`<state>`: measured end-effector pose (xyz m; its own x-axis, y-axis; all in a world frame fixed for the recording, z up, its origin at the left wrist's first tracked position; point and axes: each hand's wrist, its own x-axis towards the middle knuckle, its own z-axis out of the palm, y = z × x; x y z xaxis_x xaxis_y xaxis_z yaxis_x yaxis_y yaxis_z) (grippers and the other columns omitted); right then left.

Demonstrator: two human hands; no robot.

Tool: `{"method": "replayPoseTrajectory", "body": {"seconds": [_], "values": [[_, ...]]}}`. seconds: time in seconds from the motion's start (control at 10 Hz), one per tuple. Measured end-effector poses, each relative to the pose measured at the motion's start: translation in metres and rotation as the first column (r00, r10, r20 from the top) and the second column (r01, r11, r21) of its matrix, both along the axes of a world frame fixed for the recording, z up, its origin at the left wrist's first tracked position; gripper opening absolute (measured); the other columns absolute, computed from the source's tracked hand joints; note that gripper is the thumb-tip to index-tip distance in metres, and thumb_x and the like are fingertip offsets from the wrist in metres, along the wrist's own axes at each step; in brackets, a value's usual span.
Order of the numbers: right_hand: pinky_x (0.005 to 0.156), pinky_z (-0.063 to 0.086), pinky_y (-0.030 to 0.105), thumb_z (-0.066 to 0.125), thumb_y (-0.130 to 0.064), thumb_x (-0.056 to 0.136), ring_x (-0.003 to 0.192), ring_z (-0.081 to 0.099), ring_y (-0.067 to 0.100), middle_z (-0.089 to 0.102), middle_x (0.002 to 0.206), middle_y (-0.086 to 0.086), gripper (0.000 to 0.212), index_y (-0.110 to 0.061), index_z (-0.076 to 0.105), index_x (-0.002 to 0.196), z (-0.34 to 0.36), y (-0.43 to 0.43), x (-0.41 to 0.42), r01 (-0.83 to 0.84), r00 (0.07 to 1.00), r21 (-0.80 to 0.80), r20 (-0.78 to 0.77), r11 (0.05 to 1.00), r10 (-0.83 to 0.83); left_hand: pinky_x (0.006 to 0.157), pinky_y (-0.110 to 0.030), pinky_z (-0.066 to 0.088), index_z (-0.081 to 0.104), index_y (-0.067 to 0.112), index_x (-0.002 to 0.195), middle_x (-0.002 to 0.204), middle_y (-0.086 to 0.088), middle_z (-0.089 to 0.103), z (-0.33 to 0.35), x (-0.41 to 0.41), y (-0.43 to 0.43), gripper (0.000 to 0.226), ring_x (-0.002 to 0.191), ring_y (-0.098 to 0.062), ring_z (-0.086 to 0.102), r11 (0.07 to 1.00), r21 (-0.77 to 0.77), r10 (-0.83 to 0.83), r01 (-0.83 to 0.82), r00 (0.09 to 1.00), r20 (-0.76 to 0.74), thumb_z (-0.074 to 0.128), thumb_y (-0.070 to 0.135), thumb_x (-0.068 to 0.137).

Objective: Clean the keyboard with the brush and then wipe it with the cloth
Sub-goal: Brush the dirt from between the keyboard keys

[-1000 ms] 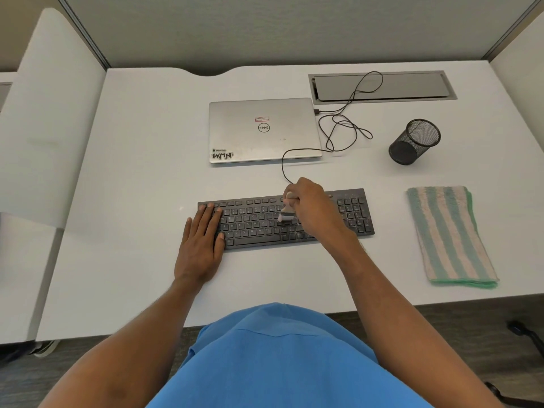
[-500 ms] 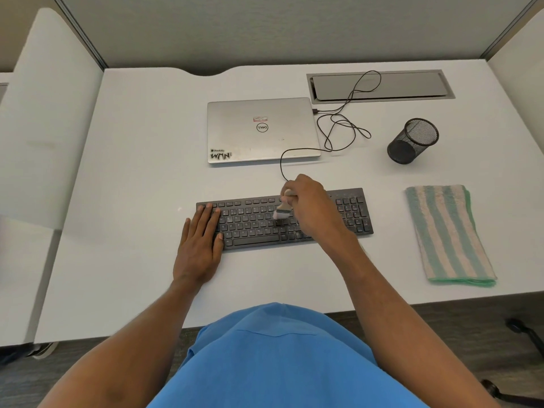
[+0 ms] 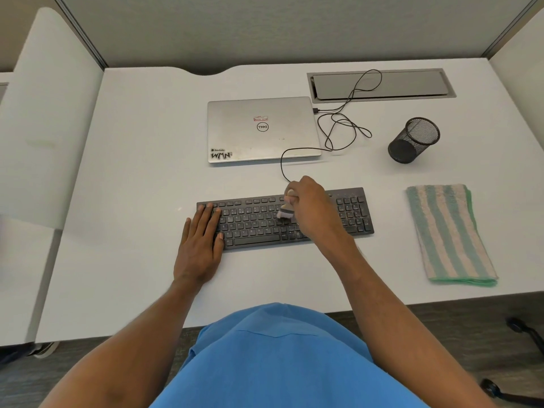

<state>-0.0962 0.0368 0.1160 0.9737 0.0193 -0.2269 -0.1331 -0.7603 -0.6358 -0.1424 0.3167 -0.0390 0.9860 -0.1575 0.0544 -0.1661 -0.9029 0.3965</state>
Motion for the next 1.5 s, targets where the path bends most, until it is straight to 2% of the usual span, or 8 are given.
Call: {"method": "replayPoseTrajectory", "body": {"seconds": [0.2,0.3,0.4,0.6,0.9,1.2,1.4,1.5], "values": [[0.064,0.053,0.012,0.047,-0.007,0.101,0.080,0.061,-0.001,0.051,0.096,-0.005,0.016,-0.004,0.057,0.112,-0.016,-0.009,-0.001,0.020,1.000,-0.038,-0.009,0.999,-0.020,0.133,-0.049,0.011,0.024,0.021,0.168,0.177,0.003,0.016,0.000,-0.001,-0.001,0.062,0.164,-0.012,0.005,1.000,-0.003,0.002,-0.002,1.000,0.002,0.031,0.035,0.108],[0.077,0.060,0.038,0.049,-0.004,0.098,0.094,0.064,0.026,0.053,0.107,0.010,0.009,-0.007,0.055,0.104,-0.013,-0.015,-0.001,0.068,0.997,-0.065,0.026,0.996,-0.066,0.133,-0.049,0.011,0.024,0.021,0.168,0.177,0.003,0.016,0.000,0.000,-0.001,0.062,0.164,-0.012,0.004,1.000,-0.001,0.003,-0.003,1.000,0.001,0.031,0.035,0.108],[0.064,0.046,0.009,0.052,-0.007,0.099,0.074,0.057,0.012,0.054,0.093,0.009,0.014,-0.004,0.062,0.089,-0.005,-0.015,-0.008,0.195,0.969,-0.056,0.166,0.979,-0.183,0.133,-0.049,0.011,0.024,0.021,0.168,0.177,0.003,0.016,0.000,-0.001,0.000,0.062,0.164,-0.012,0.004,1.000,0.000,0.004,-0.004,1.000,0.003,0.032,0.035,0.108],[0.062,0.037,0.034,0.048,-0.019,0.101,0.074,0.053,0.025,0.058,0.081,0.009,0.027,-0.007,0.059,0.080,-0.021,-0.002,-0.019,0.279,0.944,-0.146,0.220,0.949,-0.244,0.132,-0.049,0.011,0.024,0.021,0.168,0.177,0.002,0.017,-0.001,0.000,-0.001,0.062,0.164,-0.012,0.004,1.000,-0.003,0.002,-0.002,1.000,0.000,0.030,0.035,0.108],[0.068,0.049,0.040,0.048,-0.020,0.103,0.079,0.059,0.029,0.060,0.088,0.012,0.026,-0.004,0.062,0.088,-0.013,-0.006,-0.014,0.273,0.948,-0.179,0.218,0.945,-0.232,0.132,-0.050,0.012,0.025,0.021,0.168,0.176,0.002,0.017,-0.001,0.000,-0.001,0.062,0.164,-0.013,0.005,1.000,-0.006,-0.001,0.001,1.000,0.006,0.030,0.035,0.108],[0.069,0.041,0.031,0.047,-0.019,0.104,0.083,0.055,0.023,0.060,0.097,0.010,0.023,-0.006,0.064,0.098,-0.022,-0.003,-0.023,0.259,0.957,-0.194,0.185,0.946,-0.224,0.132,-0.050,0.012,0.024,0.021,0.168,0.177,0.002,0.017,-0.001,0.000,-0.001,0.062,0.164,-0.013,0.005,1.000,0.001,-0.003,0.003,1.000,0.003,0.030,0.035,0.108],[0.059,0.034,0.022,0.044,-0.019,0.104,0.065,0.050,0.013,0.059,0.086,0.006,0.027,-0.010,0.057,0.082,-0.014,-0.008,-0.024,0.247,0.961,-0.182,0.174,0.952,-0.216,0.132,-0.051,0.012,0.024,0.022,0.168,0.177,0.003,0.016,-0.001,0.000,-0.001,0.062,0.164,-0.012,0.004,1.000,-0.006,-0.003,0.003,1.000,-0.001,0.030,0.035,0.108],[0.062,0.038,0.028,0.044,-0.021,0.105,0.070,0.052,0.017,0.058,0.086,0.006,0.028,-0.007,0.060,0.085,-0.012,-0.007,-0.021,0.281,0.945,-0.146,0.215,0.948,-0.247,0.132,-0.051,0.012,0.024,0.022,0.168,0.177,0.003,0.016,-0.001,0.000,-0.001,0.062,0.164,-0.012,0.004,1.000,-0.004,-0.002,0.002,1.000,0.003,0.031,0.035,0.108]]}}
